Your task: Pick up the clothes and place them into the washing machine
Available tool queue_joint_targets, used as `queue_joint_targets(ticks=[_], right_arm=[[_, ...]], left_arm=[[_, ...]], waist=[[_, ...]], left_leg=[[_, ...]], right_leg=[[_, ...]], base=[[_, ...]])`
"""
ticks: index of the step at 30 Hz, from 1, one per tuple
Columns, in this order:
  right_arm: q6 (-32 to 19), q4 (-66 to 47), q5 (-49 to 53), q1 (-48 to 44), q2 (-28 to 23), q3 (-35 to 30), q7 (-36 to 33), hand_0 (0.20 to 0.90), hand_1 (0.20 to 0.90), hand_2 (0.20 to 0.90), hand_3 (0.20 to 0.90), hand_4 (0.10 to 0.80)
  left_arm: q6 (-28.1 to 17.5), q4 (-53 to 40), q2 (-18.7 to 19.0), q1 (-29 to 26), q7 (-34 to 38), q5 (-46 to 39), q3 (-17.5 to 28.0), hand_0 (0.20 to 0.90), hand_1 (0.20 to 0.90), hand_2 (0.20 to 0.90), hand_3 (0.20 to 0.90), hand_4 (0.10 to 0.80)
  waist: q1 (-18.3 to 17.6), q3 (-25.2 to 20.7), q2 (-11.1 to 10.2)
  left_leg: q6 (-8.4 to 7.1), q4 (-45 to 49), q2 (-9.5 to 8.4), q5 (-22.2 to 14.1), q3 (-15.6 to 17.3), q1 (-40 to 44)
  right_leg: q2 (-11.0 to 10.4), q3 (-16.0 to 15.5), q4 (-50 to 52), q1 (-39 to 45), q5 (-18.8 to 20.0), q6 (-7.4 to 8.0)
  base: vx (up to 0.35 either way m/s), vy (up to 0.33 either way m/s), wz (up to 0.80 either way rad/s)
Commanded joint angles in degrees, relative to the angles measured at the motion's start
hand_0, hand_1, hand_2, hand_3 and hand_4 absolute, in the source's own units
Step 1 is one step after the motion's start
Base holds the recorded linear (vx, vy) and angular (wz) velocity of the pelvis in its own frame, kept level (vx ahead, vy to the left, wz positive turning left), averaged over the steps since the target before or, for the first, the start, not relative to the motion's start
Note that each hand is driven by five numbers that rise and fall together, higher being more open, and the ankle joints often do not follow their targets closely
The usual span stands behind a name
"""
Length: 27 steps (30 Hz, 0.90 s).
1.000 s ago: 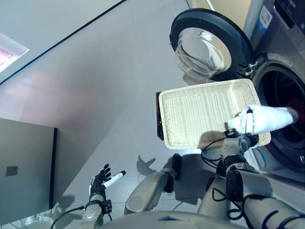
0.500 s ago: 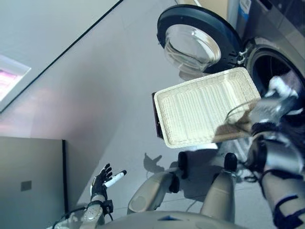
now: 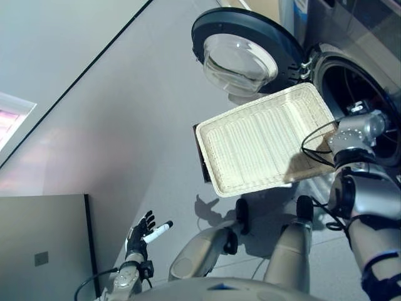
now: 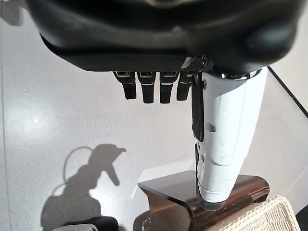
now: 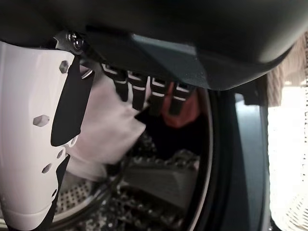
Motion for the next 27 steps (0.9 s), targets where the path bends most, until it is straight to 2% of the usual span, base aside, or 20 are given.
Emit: queue_joint_targets(ticks=[1, 8, 9, 13, 17, 18, 20, 22, 23, 24, 25, 26, 27], right_arm=[[-4.0, -2.5, -4.8, 1.7, -0.8, 5.1, 1.9, 0.9, 0.9, 0.9, 0.9, 0.8], [-1.6, -0.2, -8.1, 6.9, 4.3, 6.8, 2.9, 0.9, 0.9, 0.9, 0.9, 0.8], [0.6, 2.0, -10.7, 9.0, 6.0, 9.1, 3.8, 0.9, 0.9, 0.9, 0.9, 0.8], [2.5, 0.0, -14.5, 15.9, 12.1, 12.2, 5.9, 0.9, 0.9, 0.9, 0.9, 0.8], [2.9, -1.0, -14.4, 22.0, 15.6, 11.9, 8.0, 0.9, 0.9, 0.9, 0.9, 0.8], [2.9, -1.0, -14.4, 22.1, 15.6, 11.9, 7.9, 0.9, 0.9, 0.9, 0.9, 0.8], [2.7, -2.6, -13.9, 26.5, 17.3, 10.8, 9.0, 0.9, 0.9, 0.9, 0.9, 0.8], [2.4, -3.7, -13.4, 28.3, 18.1, 10.1, 9.3, 0.9, 0.9, 0.9, 0.9, 0.8], [2.3, -5.5, -14.0, 32.6, 19.0, 9.7, 10.2, 0.9, 0.9, 0.9, 0.9, 0.8], [2.8, -6.7, -16.1, 34.8, 19.1, 10.2, 10.6, 0.9, 0.9, 0.9, 0.9, 0.8], [2.9, -6.9, -16.2, 35.0, 19.3, 10.3, 10.5, 0.9, 0.9, 0.9, 0.9, 0.8], [3.5, -10.5, -19.9, 40.2, 19.2, 10.8, 11.1, 0.9, 0.9, 0.9, 0.9, 0.8], [4.1, -11.3, -22.1, 42.8, 19.1, 10.8, 11.5, 0.9, 0.9, 0.9, 0.9, 0.8]], left_arm=[[-2.3, 2.2, 1.0, 0.9, 2.3, -2.9, 1.7, 0.9, 0.9, 0.9, 0.9, 0.8], [-2.2, 2.9, 0.8, 0.8, 2.6, -1.7, 2.7, 0.9, 0.9, 0.9, 0.9, 0.8], [-2.0, 3.2, 0.8, 0.0, 2.7, -0.3, 3.1, 0.9, 0.9, 0.9, 0.9, 0.8], [-1.7, 4.2, 0.8, -0.2, 2.5, 0.6, 4.5, 0.9, 0.9, 0.9, 0.9, 0.8], [-1.1, 5.6, 0.1, -0.2, 1.8, 1.9, 4.9, 0.9, 0.9, 0.9, 0.9, 0.8], [-1.1, 5.6, 0.1, -0.2, 1.8, 1.9, 4.9, 0.9, 0.9, 0.9, 0.9, 0.8], [-0.9, 6.6, -0.1, 0.0, 1.4, 2.8, 5.4, 0.9, 0.9, 0.9, 0.9, 0.8], [-0.8, 7.1, 0.0, 0.1, 1.5, 3.3, 5.6, 0.9, 0.9, 0.9, 0.9, 0.8], [-0.7, 8.5, -0.2, -0.2, 1.7, 3.7, 6.5, 0.9, 0.9, 0.9, 0.9, 0.8], [-0.7, 9.4, -0.1, -0.3, 1.9, 4.0, 7.2, 0.9, 0.9, 0.9, 0.9, 0.8], [-0.7, 9.5, 0.0, -0.3, 1.8, 4.0, 7.2, 0.9, 0.9, 0.9, 0.9, 0.8], [-0.7, 10.8, 0.1, -0.1, 2.2, 5.1, 8.3, 0.9, 0.9, 0.9, 0.9, 0.8], [-0.5, 11.4, 0.2, 0.0, 2.0, 5.9, 8.7, 0.9, 0.9, 0.9, 0.9, 0.8]], waist=[[0.1, -5.7, 0.9], [-0.2, -5.5, -0.3], [-0.2, -5.4, -1.1], [-0.6, -5.3, -3.3], [-0.9, -5.7, -5.7], [-0.9, -5.7, -5.7], [-1.1, -6.6, -7.8], [-1.5, -6.9, -8.6], [-1.7, -7.9, -10.5], [-2.1, -8.2, -11.4], [-2.2, -8.1, -11.5], [-3.2, -9.1, -13.5], [-3.6, -9.6, -14.5]], left_leg=[[-5.69, 2.2, 1.24, 0.6, -2.9, -5.8], [-5.73, 2.6, 1.49, 0.6, -3.0, -5.8], [-5.78, 2.6, 1.67, 0.6, -3.1, -5.5], [-5.82, 2.6, 2.09, 0.6, -3.5, -4.1], [-5.93, 2.0, 2.4, 0.4, -4.2, -1.6], [-5.94, 1.8, 2.47, 0.8, -4.2, -1.7], [-6.07, 1.0, 2.65, 0.8, -4.7, 0.3], [-6.14, 0.4, 2.74, 0.8, -5.0, 1.5], [-6.25, -0.3, 3.1, 0.8, -5.2, 3.4], [-6.31, -0.9, 3.23, 0.9, -5.4, 4.6], [-6.31, -1.0, 3.2, 1.0, -5.5, 4.9], [-6.37, -2.1, 3.39, 1.0, -5.4, 6.5], [-6.34, -2.9, 3.44, 1.1, -5.6, 7.6]], right_leg=[[1.8, -2.8, -2.0, 4.2, -2.6, -3.75], [1.9, -3.0, -1.8, 4.7, -2.5, -3.99], [2.1, -3.0, -2.1, 5.3, -2.4, -4.02], [2.4, -3.5, -3.0, 7.4, -2.0, -4.01], [2.4, -4.5, -4.6, 10.9, -1.8, -3.72], [2.5, -4.6, -4.9, 10.9, -1.4, -3.75], [2.4, -5.4, -6.9, 13.7, -1.0, -3.39], [2.3, -5.8, -7.9, 15.2, -1.0, -3.2], [2.3, -6.3, -9.2, 17.2, -0.9, -2.99], [2.3, -6.8, -10.0, 18.4, -0.8, -2.87], [2.3, -6.9, -10.2, 18.7, -0.7, -2.86], [2.5, -7.4, -11.7, 20.4, -0.4, -2.64], [2.6, -7.7, -12.7, 21.6, 0.0, -2.51]], base=[[0.0, 0.0, 0.0], [-0.001, -0.001, 0.01], [0.0, 0.0, 0.0], [0.024, -0.035, 0.01], [0.04, -0.052, 0.02], [0.036, -0.036, 0.05], [0.065, -0.069, 0.08], [0.086, -0.07, 0.15], [0.11, -0.094, 0.07], [0.084, -0.076, 0.12], [0.085, -0.077, 0.18], [0.085, -0.083, 0.11], [0.103, -0.1, 0.0]])
